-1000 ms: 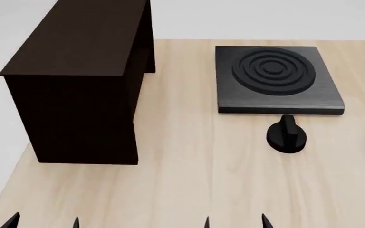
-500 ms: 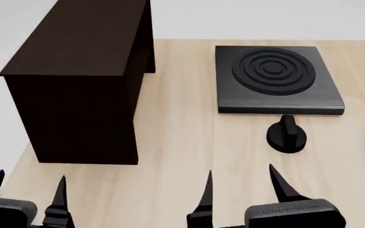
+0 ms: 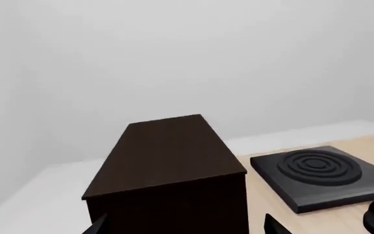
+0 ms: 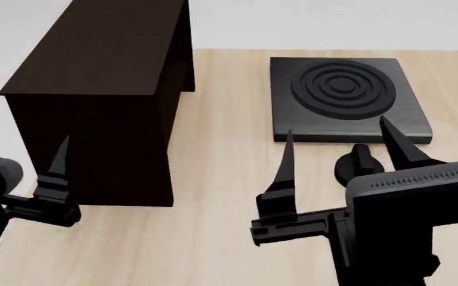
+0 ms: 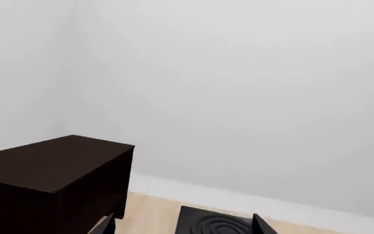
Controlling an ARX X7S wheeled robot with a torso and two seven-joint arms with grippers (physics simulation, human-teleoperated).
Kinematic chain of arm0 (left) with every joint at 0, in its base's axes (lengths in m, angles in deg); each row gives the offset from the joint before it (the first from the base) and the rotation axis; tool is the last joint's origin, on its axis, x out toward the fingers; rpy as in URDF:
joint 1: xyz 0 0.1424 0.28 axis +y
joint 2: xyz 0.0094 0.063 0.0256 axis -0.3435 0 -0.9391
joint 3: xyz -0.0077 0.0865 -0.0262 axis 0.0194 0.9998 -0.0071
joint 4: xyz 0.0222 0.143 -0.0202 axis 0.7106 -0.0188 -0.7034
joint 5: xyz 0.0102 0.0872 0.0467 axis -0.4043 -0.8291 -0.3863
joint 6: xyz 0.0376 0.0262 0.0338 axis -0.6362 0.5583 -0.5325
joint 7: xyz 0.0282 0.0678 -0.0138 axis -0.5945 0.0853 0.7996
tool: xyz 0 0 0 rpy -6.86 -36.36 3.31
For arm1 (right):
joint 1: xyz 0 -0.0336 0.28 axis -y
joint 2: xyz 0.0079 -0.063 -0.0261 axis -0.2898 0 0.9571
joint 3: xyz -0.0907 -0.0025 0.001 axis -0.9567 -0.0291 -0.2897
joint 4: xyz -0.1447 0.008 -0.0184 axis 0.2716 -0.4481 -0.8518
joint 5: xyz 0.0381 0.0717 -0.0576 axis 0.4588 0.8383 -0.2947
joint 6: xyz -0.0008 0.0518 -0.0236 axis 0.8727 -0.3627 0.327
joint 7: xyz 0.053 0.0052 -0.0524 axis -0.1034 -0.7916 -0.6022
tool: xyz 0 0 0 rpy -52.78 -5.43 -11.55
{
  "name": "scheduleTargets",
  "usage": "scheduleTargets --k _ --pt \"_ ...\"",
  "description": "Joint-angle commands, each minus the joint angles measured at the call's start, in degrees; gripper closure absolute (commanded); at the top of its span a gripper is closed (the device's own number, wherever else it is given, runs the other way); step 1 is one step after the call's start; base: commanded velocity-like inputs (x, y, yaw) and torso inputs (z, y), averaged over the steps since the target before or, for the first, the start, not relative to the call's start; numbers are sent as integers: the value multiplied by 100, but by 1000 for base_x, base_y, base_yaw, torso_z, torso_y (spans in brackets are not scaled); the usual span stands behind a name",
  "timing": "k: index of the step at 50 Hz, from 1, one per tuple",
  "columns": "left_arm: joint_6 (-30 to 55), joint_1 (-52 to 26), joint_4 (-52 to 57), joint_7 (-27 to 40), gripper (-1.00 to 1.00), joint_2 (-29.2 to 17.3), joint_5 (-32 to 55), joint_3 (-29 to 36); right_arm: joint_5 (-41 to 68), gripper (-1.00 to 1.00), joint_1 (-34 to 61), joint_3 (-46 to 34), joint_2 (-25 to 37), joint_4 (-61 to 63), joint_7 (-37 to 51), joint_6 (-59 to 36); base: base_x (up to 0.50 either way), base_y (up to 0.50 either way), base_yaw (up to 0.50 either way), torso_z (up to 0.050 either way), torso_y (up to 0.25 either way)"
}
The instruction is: Put the frying pan under the cabinet shelf.
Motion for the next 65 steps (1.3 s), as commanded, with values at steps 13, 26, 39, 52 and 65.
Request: scheduleTargets --k 13,26,39,52,65 --pt "1132 -1661 6 -157 -100 -56 515 -44 258 -100 1487 -53 549 503 -50 -1197 0 0 0 0 0" --pt "1327 -1902 137 -86 -100 -60 571 15 148 -100 1743 -297 646 546 -12 -1267 480 -122 0 0 0" --pt "1609 -2180 290 -10 -100 -61 656 85 134 -100 1812 -365 707 584 -9 -1260 500 -119 0 0 0" --pt "1584 -2189 293 -3 -100 -79 682 108 120 -100 1776 -412 749 630 -5 -1167 500 -118 0 0 1" --pt "1467 -2169 213 -24 -100 -102 678 126 107 -100 1650 -405 784 635 44 -1127 500 -114 0 0 1"
